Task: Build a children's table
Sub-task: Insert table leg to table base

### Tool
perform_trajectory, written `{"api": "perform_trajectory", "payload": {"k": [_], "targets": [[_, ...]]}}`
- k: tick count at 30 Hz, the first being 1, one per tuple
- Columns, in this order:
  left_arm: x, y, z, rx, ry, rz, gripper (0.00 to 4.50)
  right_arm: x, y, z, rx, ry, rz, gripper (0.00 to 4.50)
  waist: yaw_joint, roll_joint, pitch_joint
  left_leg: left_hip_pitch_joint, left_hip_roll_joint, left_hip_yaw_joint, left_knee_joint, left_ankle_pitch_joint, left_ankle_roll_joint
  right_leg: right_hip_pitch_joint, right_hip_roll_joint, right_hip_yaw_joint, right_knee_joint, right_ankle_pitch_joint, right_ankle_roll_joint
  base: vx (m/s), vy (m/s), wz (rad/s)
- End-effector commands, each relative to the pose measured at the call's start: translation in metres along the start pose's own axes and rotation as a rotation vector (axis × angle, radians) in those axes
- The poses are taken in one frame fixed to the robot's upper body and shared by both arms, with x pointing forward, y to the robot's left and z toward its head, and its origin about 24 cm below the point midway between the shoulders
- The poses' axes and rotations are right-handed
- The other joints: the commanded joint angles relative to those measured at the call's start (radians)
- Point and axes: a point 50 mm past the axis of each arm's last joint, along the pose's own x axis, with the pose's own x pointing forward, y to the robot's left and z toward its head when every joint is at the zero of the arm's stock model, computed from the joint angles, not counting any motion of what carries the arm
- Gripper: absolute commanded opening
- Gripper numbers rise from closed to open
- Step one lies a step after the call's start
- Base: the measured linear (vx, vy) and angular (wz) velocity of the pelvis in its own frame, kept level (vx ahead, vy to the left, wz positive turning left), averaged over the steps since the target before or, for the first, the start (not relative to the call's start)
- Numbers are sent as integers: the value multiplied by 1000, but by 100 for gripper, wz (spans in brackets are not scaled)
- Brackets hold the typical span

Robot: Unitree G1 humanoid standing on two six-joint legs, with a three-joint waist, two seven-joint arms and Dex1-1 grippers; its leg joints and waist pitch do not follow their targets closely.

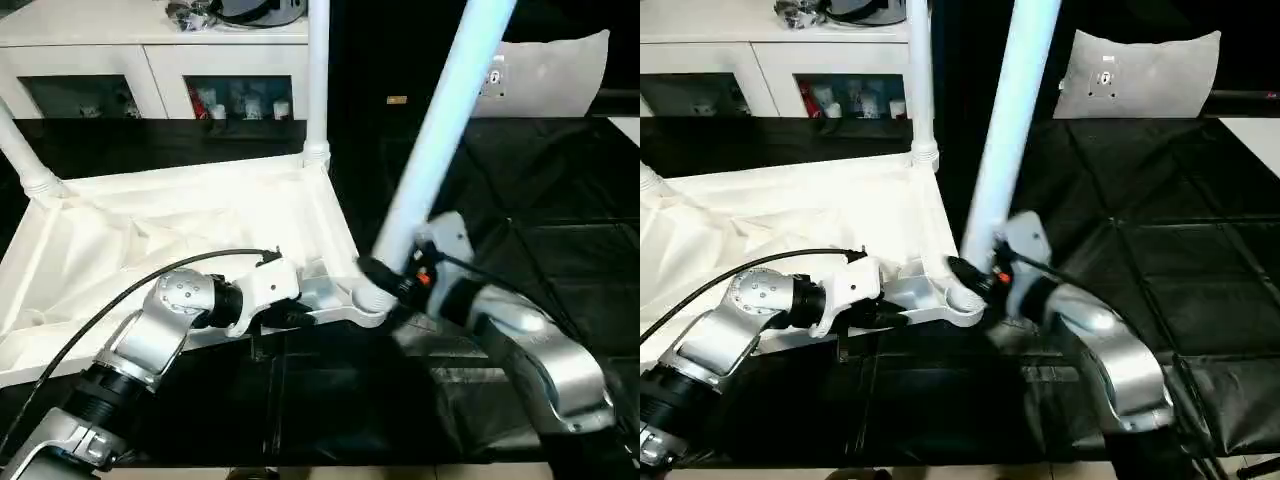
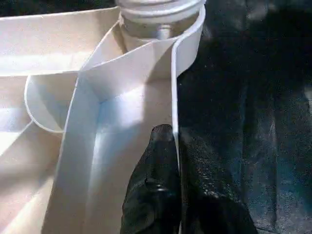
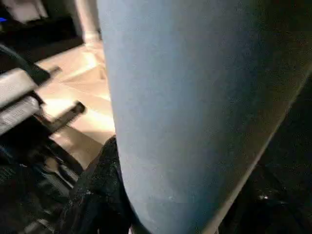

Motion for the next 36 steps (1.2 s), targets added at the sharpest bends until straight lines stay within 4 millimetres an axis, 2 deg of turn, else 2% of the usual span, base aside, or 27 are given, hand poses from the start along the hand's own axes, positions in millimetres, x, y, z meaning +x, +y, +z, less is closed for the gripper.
{"api": "perform_trajectory", "payload": {"k": [1, 3, 9, 14, 23, 34, 36], "targets": [[3, -7, -10, -36, 30, -37, 0, 3, 1, 0, -7, -1, 30, 189, 4, -7, -60, 15, 57, -17, -60, -67, 23, 40, -105, 43, -65, 148, -196, 0, 0, 0], [3, -8, -12, -24, 37, -63, 0, 5, 0, -5, -28, 37, 50, 189, 5, -12, -61, 14, 56, -16, -59, -62, 26, 42, -106, 42, -64, 150, -197, 0, 0, 0], [0, -6, -11, -17, 27, -80, 0, 7, -3, -10, -72, 105, 67, 189, 5, -15, -60, 15, 56, -15, -59, -65, 29, 41, -106, 43, -66, 128, -191, 0, 0, 0], [-1, -6, -8, -25, -15, -95, 0, 5, -8, -12, -96, 148, 61, 189, 5, -17, -62, 16, 57, -15, -59, -69, 24, 42, -105, 43, -64, 132, -194, 0, 0, 0], [-2, -2, -12, -22, 13, -86, 0, -3, -11, -13, -80, 211, 90, 189, 7, -20, -61, 18, 58, -15, -59, -84, 25, 41, -106, 43, -67, 118, -196, 0, 0, 0], [0, -2, -9, -11, 5, -106, 0, -1, -11, -19, 6, 203, 99, 189, 9, -17, -63, 19, 59, -16, -59, -90, 16, 40, -107, 43, -66, 119, -205, 0, 0, 0], [0, -2, -8, -10, 1, -110, 0, 0, -14, -22, 32, 199, 85, 189, 9, -13, -61, 19, 59, -17, -60, -104, 11, 39, -108, 43, -68, 102, -209, 0, 0, 0]]}}
